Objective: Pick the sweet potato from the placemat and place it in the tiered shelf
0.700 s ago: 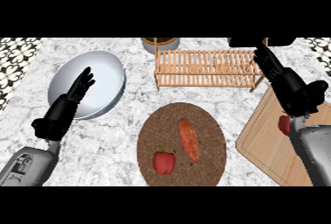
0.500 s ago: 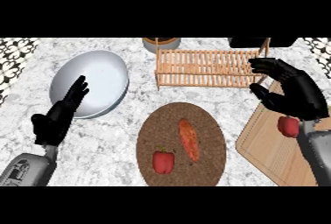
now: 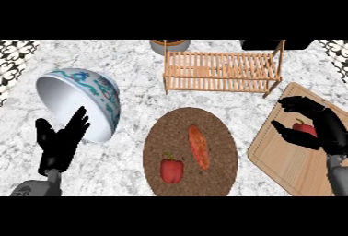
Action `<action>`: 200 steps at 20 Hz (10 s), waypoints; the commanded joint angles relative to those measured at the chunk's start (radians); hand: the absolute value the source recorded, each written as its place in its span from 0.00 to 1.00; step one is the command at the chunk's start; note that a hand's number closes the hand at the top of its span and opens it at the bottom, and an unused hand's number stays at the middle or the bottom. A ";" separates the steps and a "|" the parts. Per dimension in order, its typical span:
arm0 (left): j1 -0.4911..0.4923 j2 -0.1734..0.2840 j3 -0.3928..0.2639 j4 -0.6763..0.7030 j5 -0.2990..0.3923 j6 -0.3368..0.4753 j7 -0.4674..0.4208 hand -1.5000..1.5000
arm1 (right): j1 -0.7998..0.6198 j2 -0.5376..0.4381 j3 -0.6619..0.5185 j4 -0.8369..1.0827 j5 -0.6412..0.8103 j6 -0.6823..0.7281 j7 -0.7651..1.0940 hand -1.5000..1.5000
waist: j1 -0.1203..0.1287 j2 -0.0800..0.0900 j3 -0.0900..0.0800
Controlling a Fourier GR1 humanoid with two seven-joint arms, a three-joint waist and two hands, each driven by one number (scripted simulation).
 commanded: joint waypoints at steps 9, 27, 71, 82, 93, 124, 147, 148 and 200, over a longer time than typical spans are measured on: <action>0.030 -0.015 0.019 -0.045 -0.003 -0.002 0.094 0.50 | 0.051 -0.103 0.063 -0.314 -0.105 0.302 0.210 0.00 | 0.001 -0.005 -0.006; 0.022 -0.044 0.046 -0.062 -0.029 -0.019 0.125 0.50 | -0.351 0.155 0.388 -0.340 0.259 0.152 0.989 0.00 | 0.019 0.000 -0.005; -0.026 -0.122 0.207 0.068 -0.136 -0.149 0.087 0.50 | -0.170 0.449 0.422 0.014 0.823 0.106 0.831 0.00 | 0.007 0.000 -0.005; 0.011 -0.156 0.177 -0.075 -0.170 -0.127 0.164 0.50 | -0.191 0.451 0.532 0.186 0.740 0.200 0.690 1.00 | 0.020 -0.001 -0.004; 0.025 -0.156 0.211 -0.015 -0.173 -0.160 0.106 0.50 | -0.223 0.450 0.541 0.114 0.714 0.070 0.582 1.00 | 0.007 -0.001 -0.005; 0.041 -0.177 0.227 -0.006 -0.198 -0.152 0.093 0.50 | -0.838 0.419 0.252 -0.573 0.822 0.327 1.297 1.00 | -0.005 -0.005 -0.006; 0.052 -0.198 0.206 -0.094 -0.214 -0.150 0.138 0.50 | -1.079 0.177 -0.077 0.088 0.721 0.322 0.803 1.00 | 0.019 0.001 -0.005; -0.008 -0.163 0.234 -0.066 -0.199 -0.158 0.193 0.50 | -1.147 0.148 -0.111 0.150 0.712 0.320 0.778 1.00 | 0.020 0.002 -0.005; 0.022 -0.168 0.261 -0.081 -0.206 -0.187 0.174 0.50 | -1.194 0.020 -0.459 0.485 0.599 -0.290 0.544 0.00 | 0.010 -0.003 -0.005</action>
